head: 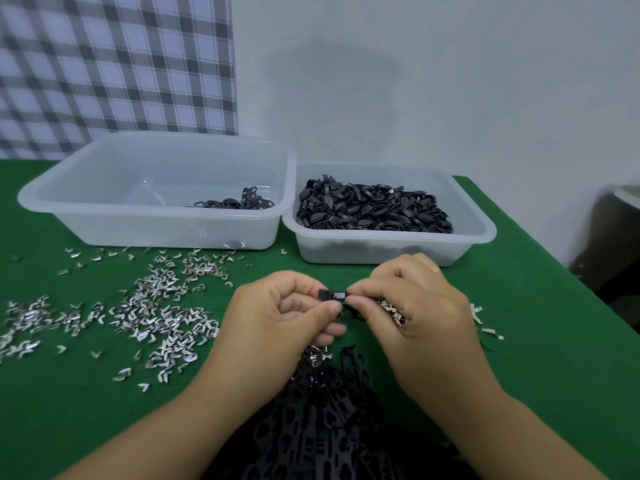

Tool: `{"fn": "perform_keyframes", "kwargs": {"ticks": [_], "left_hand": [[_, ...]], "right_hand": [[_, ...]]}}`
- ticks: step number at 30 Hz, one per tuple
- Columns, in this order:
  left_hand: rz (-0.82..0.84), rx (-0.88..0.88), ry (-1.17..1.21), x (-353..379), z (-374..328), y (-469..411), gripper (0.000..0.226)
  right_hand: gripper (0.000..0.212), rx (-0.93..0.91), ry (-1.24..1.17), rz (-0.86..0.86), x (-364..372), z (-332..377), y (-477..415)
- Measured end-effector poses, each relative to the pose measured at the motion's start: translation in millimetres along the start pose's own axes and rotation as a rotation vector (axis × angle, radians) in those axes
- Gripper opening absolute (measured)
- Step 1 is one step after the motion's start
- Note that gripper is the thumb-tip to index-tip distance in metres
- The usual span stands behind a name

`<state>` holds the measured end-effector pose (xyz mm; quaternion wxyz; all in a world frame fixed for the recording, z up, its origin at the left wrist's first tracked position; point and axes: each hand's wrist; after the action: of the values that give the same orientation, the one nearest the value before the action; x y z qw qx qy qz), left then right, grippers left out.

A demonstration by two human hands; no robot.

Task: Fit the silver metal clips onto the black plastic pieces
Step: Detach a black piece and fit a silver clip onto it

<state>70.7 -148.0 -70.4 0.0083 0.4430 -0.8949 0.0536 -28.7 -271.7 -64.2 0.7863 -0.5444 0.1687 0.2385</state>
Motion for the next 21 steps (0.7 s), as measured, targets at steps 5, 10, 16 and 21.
{"fn": "perform_keyframes", "kwargs": {"ticks": [5, 10, 16, 21], "left_hand": [[0.002, -0.027, 0.021, -0.4, 0.7, -1.4, 0.007], [-0.008, -0.033, 0.020, -0.5, 2.0, -1.7, 0.006], [0.001, -0.036, 0.033, -0.4, 1.1, -1.4, 0.006], [0.008, -0.026, 0.042, -1.0, 1.1, -1.7, 0.006]], "right_hand": [[0.002, -0.017, -0.009, -0.045, 1.2, 1.2, 0.3], [0.002, -0.035, -0.012, -0.040, 1.0, 1.6, 0.3], [0.002, -0.024, -0.027, -0.035, 1.6, 1.6, -0.1], [0.006, -0.013, -0.050, -0.040, 2.1, -1.3, 0.4]]}}
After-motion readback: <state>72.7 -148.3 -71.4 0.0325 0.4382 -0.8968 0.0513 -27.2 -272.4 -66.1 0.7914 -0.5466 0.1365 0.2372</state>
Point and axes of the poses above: each hand's wrist, its own y-axis away from the middle knuckle, its own x-axis out of the palm, z = x × y, and after that the axes turned 6 degrees about -z, right-handed
